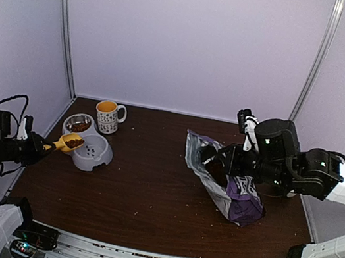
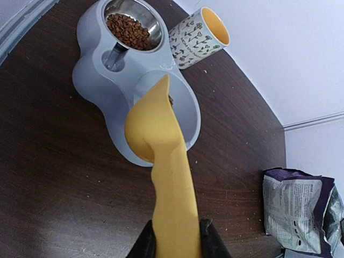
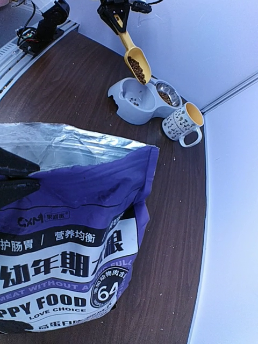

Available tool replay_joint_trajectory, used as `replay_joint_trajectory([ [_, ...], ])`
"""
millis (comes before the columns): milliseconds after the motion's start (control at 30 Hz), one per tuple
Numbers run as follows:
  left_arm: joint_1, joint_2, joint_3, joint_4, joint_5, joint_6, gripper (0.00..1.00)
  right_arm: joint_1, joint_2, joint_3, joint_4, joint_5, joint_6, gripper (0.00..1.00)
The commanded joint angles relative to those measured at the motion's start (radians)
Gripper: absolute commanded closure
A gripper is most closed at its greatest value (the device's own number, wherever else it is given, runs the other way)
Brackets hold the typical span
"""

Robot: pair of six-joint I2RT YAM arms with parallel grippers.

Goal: Serve the pet food
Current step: Place the pet food in the pet food bowl.

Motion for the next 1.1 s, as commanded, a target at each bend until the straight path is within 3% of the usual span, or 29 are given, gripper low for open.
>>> replay_joint_trajectory([
  [0, 0.004, 0.024, 0.052, -0.014, -0.013, 0.095, 1.0, -0.008, 0.009, 0.042, 0.033, 0.015, -0.014, 1.0],
  [133, -0.032, 0.05, 0.079, -0.015, -0.036, 0.106, 1.0, -0.008, 0.01, 0.044, 0.03, 0.014, -0.015, 1.0],
  [367, -0.194, 0.111, 0.138, -0.014, -0.166, 0.105, 1.0, -0.01, 0.007, 0.042, 0.026, 0.016, -0.014, 1.0],
  [833, -0.248, 0.19, 0.244, -0.075, -0.274, 0.189, 1.0, -0.016, -0.003, 0.033, 0.026, 0.019, -0.012, 1.0],
  [1067, -0.385, 0.269, 0.315, -0.141, -0.433, 0.232, 1.0, -0.016, 0.002, 0.037, 0.029, 0.014, -0.013, 1.0],
])
